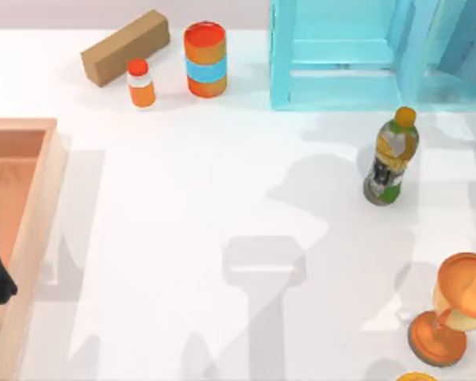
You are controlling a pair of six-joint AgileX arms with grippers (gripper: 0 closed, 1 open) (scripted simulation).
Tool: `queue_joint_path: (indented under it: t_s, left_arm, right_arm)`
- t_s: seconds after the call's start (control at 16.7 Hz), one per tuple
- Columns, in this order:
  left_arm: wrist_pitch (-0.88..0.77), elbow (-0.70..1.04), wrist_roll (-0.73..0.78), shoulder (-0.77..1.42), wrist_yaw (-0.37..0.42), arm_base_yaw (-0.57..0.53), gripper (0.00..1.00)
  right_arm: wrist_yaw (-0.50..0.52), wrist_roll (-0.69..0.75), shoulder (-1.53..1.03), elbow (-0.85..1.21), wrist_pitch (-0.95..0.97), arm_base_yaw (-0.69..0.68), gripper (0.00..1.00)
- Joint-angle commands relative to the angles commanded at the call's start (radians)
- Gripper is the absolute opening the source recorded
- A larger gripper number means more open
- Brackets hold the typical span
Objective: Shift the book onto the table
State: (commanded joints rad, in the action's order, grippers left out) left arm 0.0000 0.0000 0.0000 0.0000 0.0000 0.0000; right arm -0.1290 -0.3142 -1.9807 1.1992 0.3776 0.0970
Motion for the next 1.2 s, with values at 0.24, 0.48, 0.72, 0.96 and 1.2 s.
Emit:
queue_joint_path:
  t_s: [0.24, 0.48, 0.72, 0.96, 1.2]
  left_arm:
    - [0.0, 0.0, 0.0, 0.0, 0.0, 0.0, 1.0]
    - [0.0, 0.0, 0.0, 0.0, 0.0, 0.0, 1.0]
    - [0.0, 0.0, 0.0, 0.0, 0.0, 0.0, 1.0]
    - [0.0, 0.0, 0.0, 0.0, 0.0, 0.0, 1.0]
    - [0.0, 0.0, 0.0, 0.0, 0.0, 0.0, 1.0]
  right_arm:
    - [-0.016, 0.011, 0.317, -0.089, -0.202, 0.014, 0.0]
    - [-0.035, 0.016, 0.621, -0.177, -0.406, 0.028, 0.0]
    - [-0.049, 0.016, 0.785, -0.235, -0.54, 0.038, 0.0]
    - [-0.051, 0.016, 0.802, -0.243, -0.557, 0.039, 0.0]
    - [-0.018, 0.026, 0.773, -0.213, -0.567, 0.002, 0.0]
